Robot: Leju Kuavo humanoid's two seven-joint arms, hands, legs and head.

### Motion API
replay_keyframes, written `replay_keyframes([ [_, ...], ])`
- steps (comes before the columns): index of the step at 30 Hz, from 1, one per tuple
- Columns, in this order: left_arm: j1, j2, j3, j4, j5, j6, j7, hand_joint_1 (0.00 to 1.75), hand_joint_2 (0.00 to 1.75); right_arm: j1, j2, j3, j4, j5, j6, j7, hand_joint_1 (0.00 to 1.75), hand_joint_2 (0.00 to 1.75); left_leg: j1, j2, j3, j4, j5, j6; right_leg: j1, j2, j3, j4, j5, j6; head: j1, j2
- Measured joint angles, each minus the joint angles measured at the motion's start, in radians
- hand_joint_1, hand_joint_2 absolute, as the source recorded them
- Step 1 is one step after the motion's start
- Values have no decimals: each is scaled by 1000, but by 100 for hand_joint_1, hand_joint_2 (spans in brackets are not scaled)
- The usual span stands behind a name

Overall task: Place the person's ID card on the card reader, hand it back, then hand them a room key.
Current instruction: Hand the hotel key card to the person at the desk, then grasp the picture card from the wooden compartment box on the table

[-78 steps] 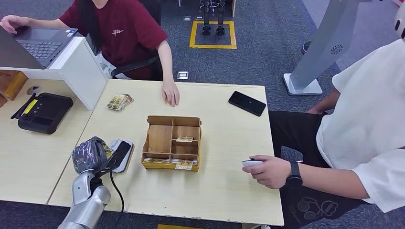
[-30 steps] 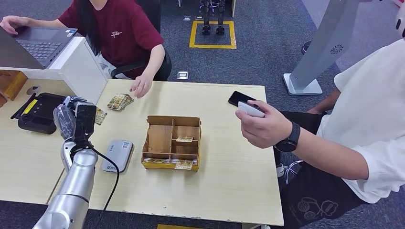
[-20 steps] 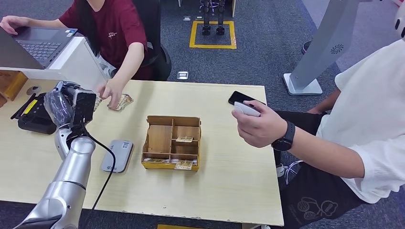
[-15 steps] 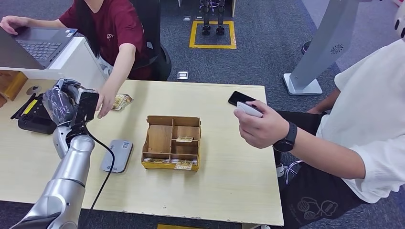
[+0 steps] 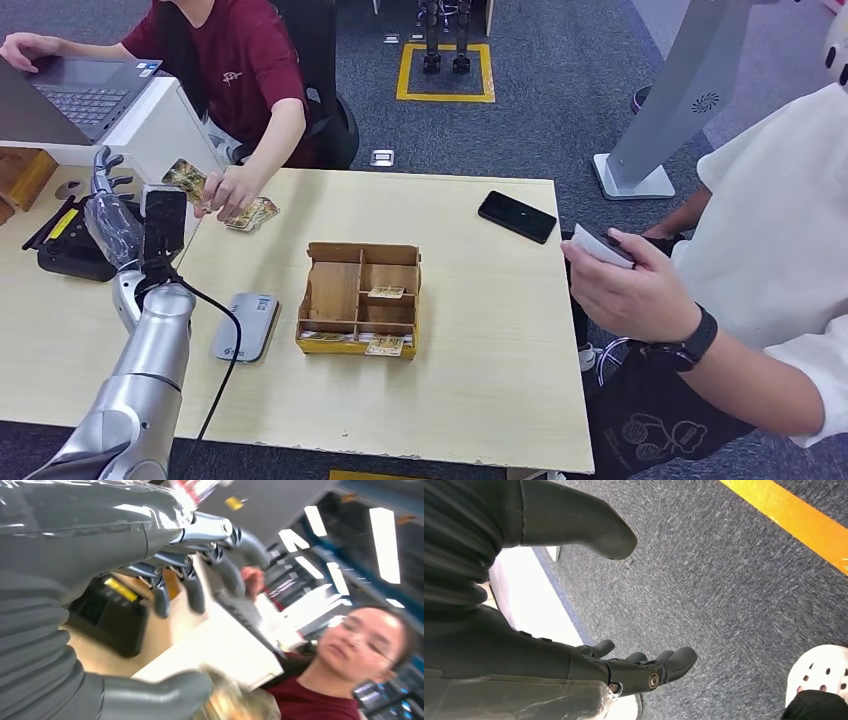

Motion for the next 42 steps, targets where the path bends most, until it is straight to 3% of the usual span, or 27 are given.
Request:
replay_keyframes([
  [5, 47, 10, -32, -61, 150, -154, 54, 0, 175, 6, 0, -1, 0, -20, -12, -3, 0, 175, 0, 0, 0, 0, 0, 0, 0, 1, 0, 0, 0, 0, 0, 0],
  [9, 180, 51, -94, -244, 219, -324, 55, 0, 175, 20, -2, -11, 0, -46, -22, -17, 0, 175, 0, 3, 0, 0, -1, 0, 0, 4, -1, 0, 0, 0, 0, 0],
  [18, 446, 132, -201, -606, 250, -539, 49, 0, 175, 45, -15, -37, 0, -71, -38, -31, 0, 175, 0, 2, -2, -1, -2, -1, 0, 3, -3, 0, -1, 0, 0, 0],
  [22, 531, 160, -257, -723, 156, -561, 17, 0, 175, 50, -18, -49, 0, -76, -37, -29, 0, 175, 0, 2, -2, -1, -2, -1, 0, 3, -3, 0, -1, 0, 0, 0],
  [27, 661, 202, -417, -864, -135, -449, 14, 0, 175, 50, -19, -60, 0, -78, -37, -21, 0, 175, 0, 2, -2, -1, -2, 0, 0, 3, -3, -1, -1, 0, 0, 0],
  [37, 699, 224, -488, -902, -171, -416, 24, 0, 175, 50, -19, -67, 0, -80, -37, -19, 0, 175, 0, 2, -2, -1, -3, 0, 0, 3, -3, -1, -1, 0, 0, 0],
  [42, 765, 287, -614, -966, -290, -366, 76, 0, 175, 50, -19, -85, 0, -83, -37, -17, 0, 175, 0, 2, -1, -1, -3, 0, 0, 2, -2, -1, -1, 0, 0, 0],
])
